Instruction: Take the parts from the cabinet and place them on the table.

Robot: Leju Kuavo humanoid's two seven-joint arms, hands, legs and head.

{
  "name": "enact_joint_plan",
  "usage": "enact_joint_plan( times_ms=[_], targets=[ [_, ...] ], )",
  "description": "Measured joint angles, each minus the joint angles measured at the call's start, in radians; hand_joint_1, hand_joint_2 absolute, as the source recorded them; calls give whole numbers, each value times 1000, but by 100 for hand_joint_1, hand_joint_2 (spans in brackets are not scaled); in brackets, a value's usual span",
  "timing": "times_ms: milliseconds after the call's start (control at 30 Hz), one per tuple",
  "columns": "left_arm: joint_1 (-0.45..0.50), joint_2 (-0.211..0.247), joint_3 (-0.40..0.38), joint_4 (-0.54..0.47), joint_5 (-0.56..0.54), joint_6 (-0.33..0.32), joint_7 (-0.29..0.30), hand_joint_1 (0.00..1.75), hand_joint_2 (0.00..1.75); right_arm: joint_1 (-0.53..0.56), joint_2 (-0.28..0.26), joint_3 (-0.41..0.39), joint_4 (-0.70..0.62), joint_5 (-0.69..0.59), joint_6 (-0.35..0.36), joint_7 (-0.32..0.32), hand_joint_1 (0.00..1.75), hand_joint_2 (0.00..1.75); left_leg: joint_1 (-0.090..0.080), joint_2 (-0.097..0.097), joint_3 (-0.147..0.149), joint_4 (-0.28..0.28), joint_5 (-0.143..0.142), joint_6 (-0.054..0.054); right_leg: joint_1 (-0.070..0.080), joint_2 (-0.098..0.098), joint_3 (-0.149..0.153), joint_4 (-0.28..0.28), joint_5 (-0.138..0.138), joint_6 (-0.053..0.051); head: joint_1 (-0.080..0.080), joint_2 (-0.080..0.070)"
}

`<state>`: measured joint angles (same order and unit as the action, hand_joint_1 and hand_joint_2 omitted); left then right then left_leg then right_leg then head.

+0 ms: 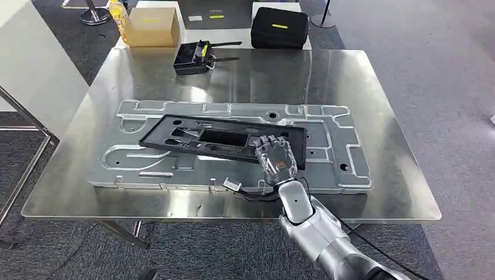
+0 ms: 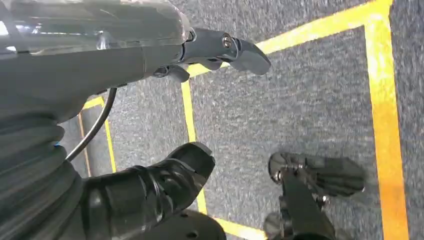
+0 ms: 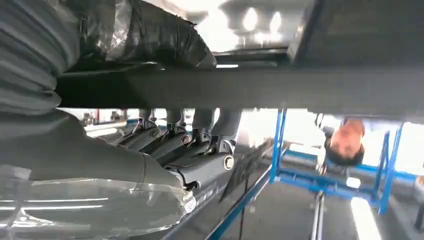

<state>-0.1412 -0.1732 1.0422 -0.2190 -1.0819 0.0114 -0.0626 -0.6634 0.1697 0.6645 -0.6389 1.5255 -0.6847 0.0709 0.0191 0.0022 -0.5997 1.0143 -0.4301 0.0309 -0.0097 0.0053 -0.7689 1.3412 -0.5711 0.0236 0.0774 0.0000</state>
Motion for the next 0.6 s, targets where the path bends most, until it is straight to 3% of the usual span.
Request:
enact_joint_plan(
  times_ms=[33, 67, 100, 133, 167, 233, 267, 300, 333, 367, 433, 467, 500, 533, 600],
  targets=[
    [0, 0, 0, 0, 3, 0, -3, 0, 175, 5, -1, 0, 10, -10, 0, -16, 175, 175, 0, 0, 0, 1, 0, -1, -2, 0, 12, -27, 26, 0, 1, 0],
    [1, 0, 0, 0, 6, 1, -6, 0, 175, 5, -1, 0, 22, -20, -2, -29, 175, 175, 0, -1, 0, 3, -1, -2, -4, 0, 49, -100, 69, -2, 0, 0],
    [0, 0, 0, 0, 6, 0, -9, 0, 175, 3, 0, 0, 29, -25, -3, -36, 0, 0, 0, -1, 0, 5, -3, -5, -4, -1, 96, -190, 109, -5, 0, 0],
    [-1, -1, -1, 0, 8, 1, -10, 0, 175, -1, 0, 0, 36, -26, -5, -40, 0, 0, 0, -1, 1, 7, -5, -8, -3, -2, 142, -276, 138, -9, 0, 0],
    [-2, -2, -2, 0, 9, 1, -11, 0, 175, -4, 0, 0, 40, -27, -5, -43, 0, 0, -5, -1, -2, 9, -7, -14, 3, -3, 152, -299, 120, -13, 0, 0],
    [-3, -2, -3, 0, 9, 5, -11, 0, 175, -3, 1, 0, 54, -44, -6, -57, 0, 0, -6, 0, 0, 8, -7, -24, 7, -1, 151, -304, 126, -22, 0, 0],
    [-3, -2, -4, 0, 11, 4, -12, 0, 0, -3, 1, -2, 68, -53, -6, -66, 0, 0, -4, 0, 1, 5, -6, -30, 8, -1, 150, -302, 125, -27, -1, 0],
    [-3, -2, -4, 0, 13, 3, -13, 0, 0, -3, 1, -3, 75, -62, -6, -75, 0, 0, -3, -1, 3, 2, -5, -37, 8, 0, 152, -306, 128, -33, 0, 0],
    [-3, -1, -4, 0, 14, 2, -14, 0, 0, -4, 2, -4, 80, -66, -6, -80, 0, 0, -1, -1, -2, 10, -11, -42, -1, -2, 160, -317, 136, -43, -1, 0],
    [-3, -1, -4, 0, 19, 3, -15, 0, 0, -6, 5, -5, 88, -76, -6, -87, 0, 0, 0, -1, -9, 36, -33, -46, 0, -3, 162, -320, 138, -48, -1, 0],
    [-4, 0, -3, 0, 29, 6, -15, 0, 0, -9, 13, -10, 113, -98, -6, -100, 0, 0, 1, -1, -75, 185, -118, -50, 1, -3, 160, -319, 138, -55, -2, 0],
    [-3, 0, -3, 0, 31, 7, -15, 0, 0, -11, 15, -15, 122, -108, -8, -101, 0, 0, 1, -1, -107, 257, -147, -53, 3, -3, 160, -319, 137, -56, -2, 0],
    [-3, 0, -3, 0, 32, 9, -15, 0, 0, -15, 15, -21, 130, -116, -8, -104, 0, 0, 1, -1, -129, 303, -156, -54, 4, -3, 160, -318, 137, -57, -2, 0],
    [-2, 1, -3, 0, 35, 13, -15, 0, 0, -18, 15, -26, 138, -126, -7, -108, 0, 0, 1, -1, -126, 299, -140, -53, 4, -3, 160, -317, 137, -57, -2, 0],
    [-4, 5, -3, 0, 42, 18, -15, 0, 0, -23, 16, -34, 147, -136, -2, -112, 0, 0, 1, -1, -62, 169, -63, -49, 4, 0, 161, -315, 136, -56, -2, 0]
  ],
)
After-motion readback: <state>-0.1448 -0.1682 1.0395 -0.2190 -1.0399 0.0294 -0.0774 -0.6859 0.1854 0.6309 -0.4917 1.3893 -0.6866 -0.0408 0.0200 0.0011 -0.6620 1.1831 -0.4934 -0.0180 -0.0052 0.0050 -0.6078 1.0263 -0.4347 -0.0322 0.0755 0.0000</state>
